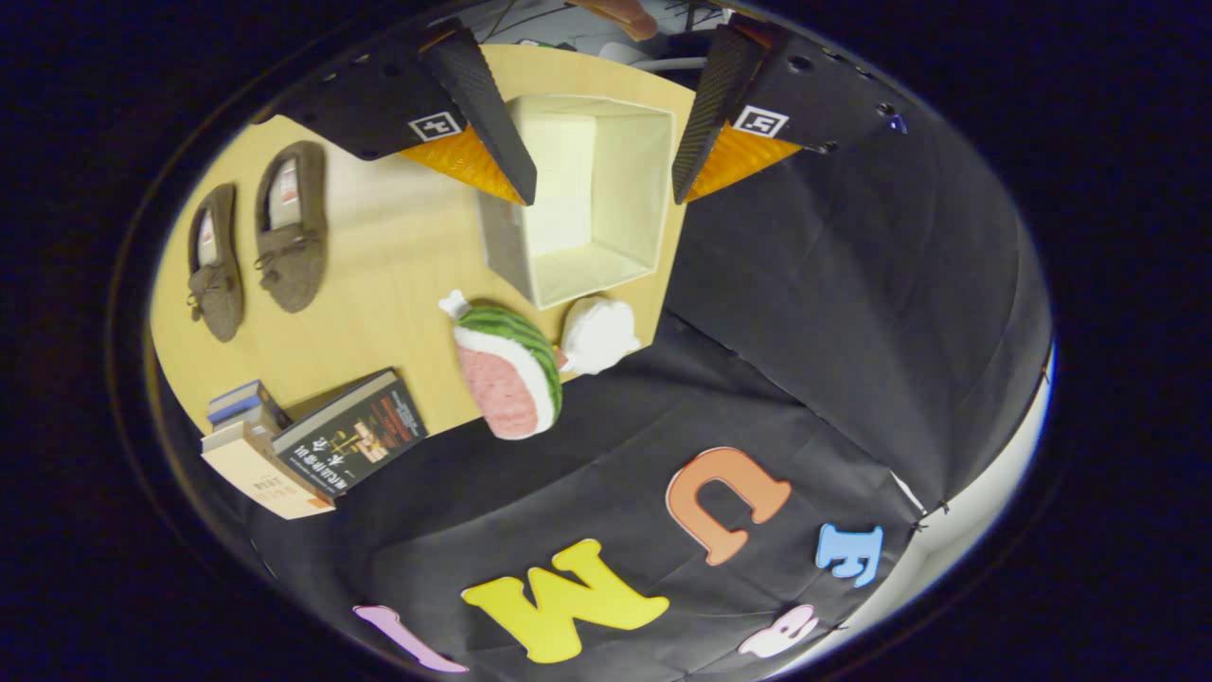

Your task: Open the storage box then place both shoes into the box .Put the left shoe in first, then the right shoe, with the right side of both shoes facing outward in a uniform manner.

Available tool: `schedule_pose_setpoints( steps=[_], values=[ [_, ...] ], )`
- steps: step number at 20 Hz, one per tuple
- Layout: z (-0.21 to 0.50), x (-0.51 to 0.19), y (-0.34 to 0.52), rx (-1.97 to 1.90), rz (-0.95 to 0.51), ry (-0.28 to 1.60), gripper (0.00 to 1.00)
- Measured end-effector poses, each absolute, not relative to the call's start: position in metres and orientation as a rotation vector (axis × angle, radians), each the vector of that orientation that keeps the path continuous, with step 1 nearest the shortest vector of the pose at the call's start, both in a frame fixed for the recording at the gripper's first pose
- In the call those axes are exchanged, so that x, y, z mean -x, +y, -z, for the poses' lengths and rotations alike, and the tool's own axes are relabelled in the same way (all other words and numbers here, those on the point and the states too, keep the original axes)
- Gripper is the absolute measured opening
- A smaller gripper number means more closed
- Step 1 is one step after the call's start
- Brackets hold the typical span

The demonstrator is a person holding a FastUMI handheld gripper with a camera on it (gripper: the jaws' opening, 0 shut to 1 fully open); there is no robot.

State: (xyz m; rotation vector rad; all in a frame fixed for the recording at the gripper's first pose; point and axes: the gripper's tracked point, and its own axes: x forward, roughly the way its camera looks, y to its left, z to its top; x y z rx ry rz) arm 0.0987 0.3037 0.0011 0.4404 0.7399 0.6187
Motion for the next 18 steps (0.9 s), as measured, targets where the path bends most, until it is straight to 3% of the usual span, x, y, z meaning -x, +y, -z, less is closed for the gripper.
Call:
schedule_pose_setpoints(
  steps=[7, 18],
  values=[
    [0.062, -0.154, 0.187, -0.212, -0.417, 0.718, 0.94],
    [0.189, -0.167, 0.098, -0.053, -0.252, 0.958, 0.94]
  ],
)
